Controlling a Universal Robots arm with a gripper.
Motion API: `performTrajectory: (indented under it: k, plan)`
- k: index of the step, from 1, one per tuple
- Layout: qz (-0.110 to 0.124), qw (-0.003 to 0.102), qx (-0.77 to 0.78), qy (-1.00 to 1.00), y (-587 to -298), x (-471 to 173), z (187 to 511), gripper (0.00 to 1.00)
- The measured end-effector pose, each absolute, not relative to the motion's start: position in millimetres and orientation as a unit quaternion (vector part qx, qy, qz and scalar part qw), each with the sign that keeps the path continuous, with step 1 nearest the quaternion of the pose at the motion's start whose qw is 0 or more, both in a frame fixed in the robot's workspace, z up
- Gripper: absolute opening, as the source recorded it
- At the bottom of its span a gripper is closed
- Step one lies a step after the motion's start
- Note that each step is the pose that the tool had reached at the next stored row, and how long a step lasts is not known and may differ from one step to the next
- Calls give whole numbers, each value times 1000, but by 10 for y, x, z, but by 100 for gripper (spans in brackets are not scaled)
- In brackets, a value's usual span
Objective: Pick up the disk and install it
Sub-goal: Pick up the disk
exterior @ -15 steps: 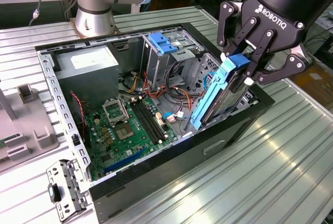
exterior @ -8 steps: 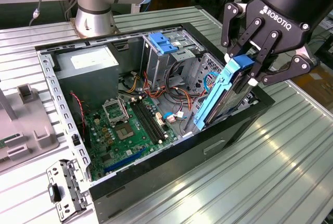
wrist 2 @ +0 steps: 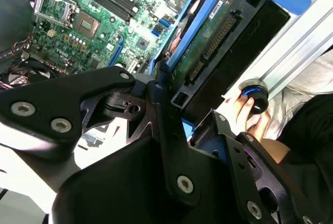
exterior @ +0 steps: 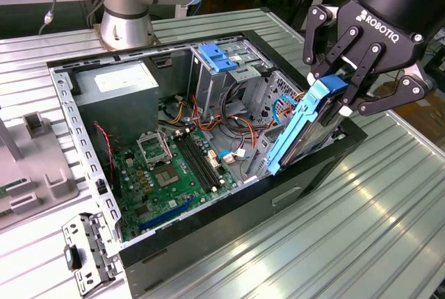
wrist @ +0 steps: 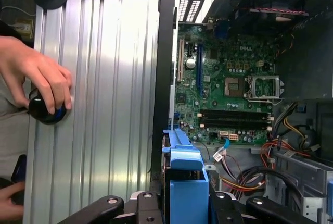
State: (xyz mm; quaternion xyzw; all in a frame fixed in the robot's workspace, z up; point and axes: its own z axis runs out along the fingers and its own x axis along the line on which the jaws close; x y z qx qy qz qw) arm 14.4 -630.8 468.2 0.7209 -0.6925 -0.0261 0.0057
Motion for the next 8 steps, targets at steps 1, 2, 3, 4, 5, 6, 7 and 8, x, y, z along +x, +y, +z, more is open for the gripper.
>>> performTrajectory:
  k: [1, 2, 3, 4, 5, 6, 7, 8]
  plan:
    - [-26, 6, 721, -693, -6313, 166, 4682, 37]
    - [-26, 6, 721, -693, -6313, 181, 4683, 37]
    - [-26, 6, 721, -693, -6315, 198, 4683, 37]
    - [-26, 6, 721, -693, -6317, 226, 4682, 37]
    - [-26, 6, 721, -693, -6318, 242, 4682, 37]
    - [-26, 6, 721, -693, -6319, 257, 4682, 37]
    - [-27, 5, 721, -692, -6320, 274, 4682, 37]
    - [-28, 4, 721, -692, -6321, 289, 4682, 37]
